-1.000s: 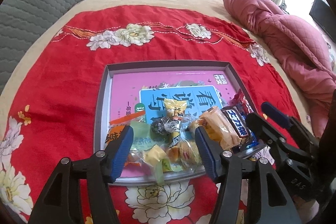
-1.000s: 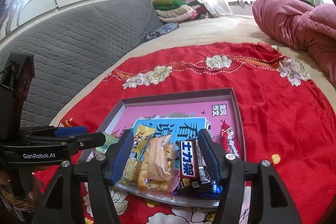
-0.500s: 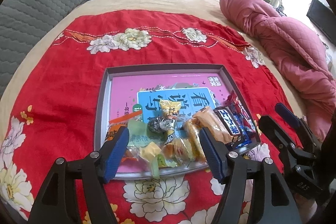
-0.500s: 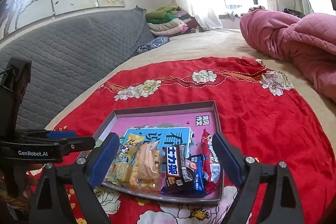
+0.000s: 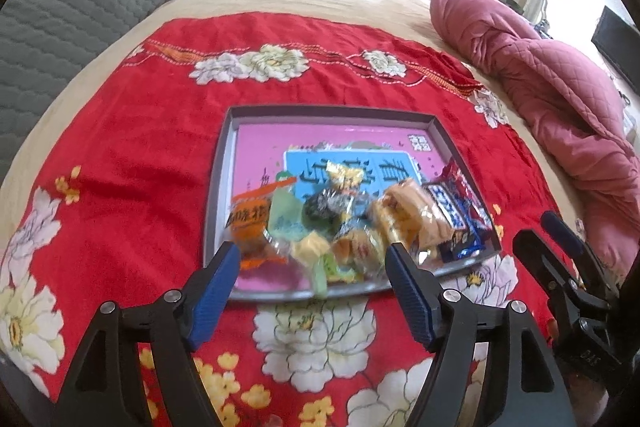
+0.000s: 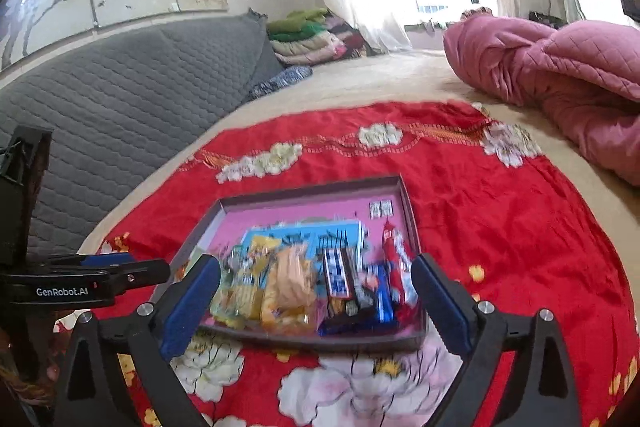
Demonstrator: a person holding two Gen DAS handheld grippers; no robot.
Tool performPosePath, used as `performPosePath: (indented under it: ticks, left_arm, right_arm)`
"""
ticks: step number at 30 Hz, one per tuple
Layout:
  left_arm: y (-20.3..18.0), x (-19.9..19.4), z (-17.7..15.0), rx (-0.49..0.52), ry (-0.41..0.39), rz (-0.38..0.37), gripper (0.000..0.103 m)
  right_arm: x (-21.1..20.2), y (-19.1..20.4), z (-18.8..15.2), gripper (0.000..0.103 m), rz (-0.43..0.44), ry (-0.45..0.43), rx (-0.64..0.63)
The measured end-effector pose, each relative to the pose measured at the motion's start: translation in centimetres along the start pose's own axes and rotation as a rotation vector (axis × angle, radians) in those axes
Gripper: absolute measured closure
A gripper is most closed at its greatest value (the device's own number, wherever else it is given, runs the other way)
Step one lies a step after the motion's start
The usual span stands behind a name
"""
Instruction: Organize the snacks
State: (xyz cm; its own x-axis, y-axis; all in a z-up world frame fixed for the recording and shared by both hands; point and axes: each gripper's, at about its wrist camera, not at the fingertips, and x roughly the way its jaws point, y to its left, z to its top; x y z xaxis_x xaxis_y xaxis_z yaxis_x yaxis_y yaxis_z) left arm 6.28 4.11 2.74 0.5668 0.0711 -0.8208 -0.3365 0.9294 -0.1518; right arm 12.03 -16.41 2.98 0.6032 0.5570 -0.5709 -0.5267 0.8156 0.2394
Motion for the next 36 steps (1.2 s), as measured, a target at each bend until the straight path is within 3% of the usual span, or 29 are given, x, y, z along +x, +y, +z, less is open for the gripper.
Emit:
performPosePath:
  ticks: [7, 19, 36]
  left_arm:
    - [0.6, 0.1, -2.1, -0.035, 0.032, 0.045, 0.026]
    - [-0.3, -0.5, -5.7, 0.002, 0.075, 0.035, 0.026]
    - [-0.5, -1.1, -7.2, 0.016, 0.097, 0.012, 0.026]
  right_arm:
    - [-1.2, 0.1, -2.7, 0.006, -0.051, 0.106, 0.036]
    - [-3.3, 0.5, -4.1, 0.006, -0.145, 0.128, 0.048]
    - [-4.2, 2.3, -5.4, 0.006, -0.162, 0.164, 0.033]
